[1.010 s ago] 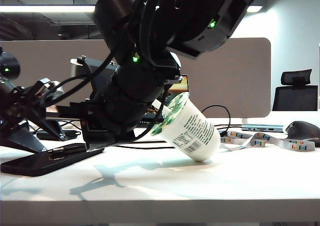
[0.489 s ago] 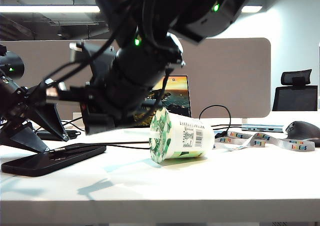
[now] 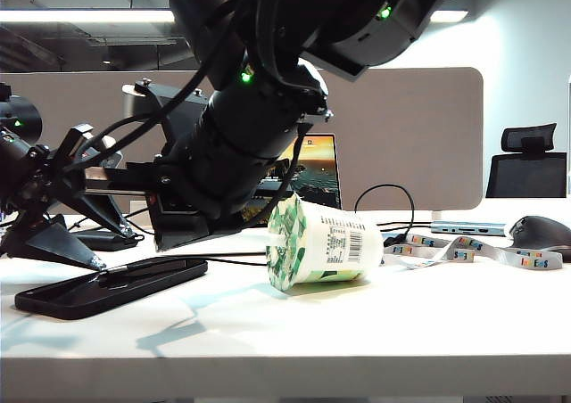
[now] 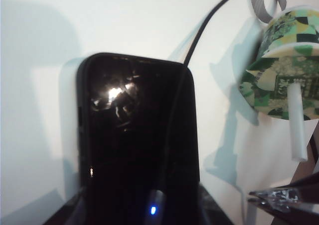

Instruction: Pick up the black phone, pick up the charger plug, insert the charger plug into the phone's charging port, and finally place the connected phone back on the desk.

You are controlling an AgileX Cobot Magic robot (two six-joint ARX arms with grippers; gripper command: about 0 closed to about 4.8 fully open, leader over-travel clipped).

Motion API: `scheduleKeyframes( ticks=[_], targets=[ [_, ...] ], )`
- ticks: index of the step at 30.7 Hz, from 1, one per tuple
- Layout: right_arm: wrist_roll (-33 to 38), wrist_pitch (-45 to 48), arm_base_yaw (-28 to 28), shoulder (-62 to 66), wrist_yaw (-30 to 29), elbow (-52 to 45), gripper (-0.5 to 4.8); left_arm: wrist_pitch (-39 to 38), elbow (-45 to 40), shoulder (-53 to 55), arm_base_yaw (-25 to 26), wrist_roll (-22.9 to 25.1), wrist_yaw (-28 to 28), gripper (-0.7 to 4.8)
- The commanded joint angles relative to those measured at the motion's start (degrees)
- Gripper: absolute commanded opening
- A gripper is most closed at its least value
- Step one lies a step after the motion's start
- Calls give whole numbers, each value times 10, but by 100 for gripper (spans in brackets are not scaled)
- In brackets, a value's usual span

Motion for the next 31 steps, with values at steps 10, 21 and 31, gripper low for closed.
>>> scheduleKeyframes(
  ticks=[10,21,31],
  targets=[
    [32,-14,4,16,-1,1,-3,-42,0,-2,-2,2,-91,286],
    [32,-11,4,32,-2,1,-3,-52,0,-2,-45,17,-49,286],
    [32,-11,0,32,-1,1,-3,-54,0,-2,-52,16,25,286]
  ],
)
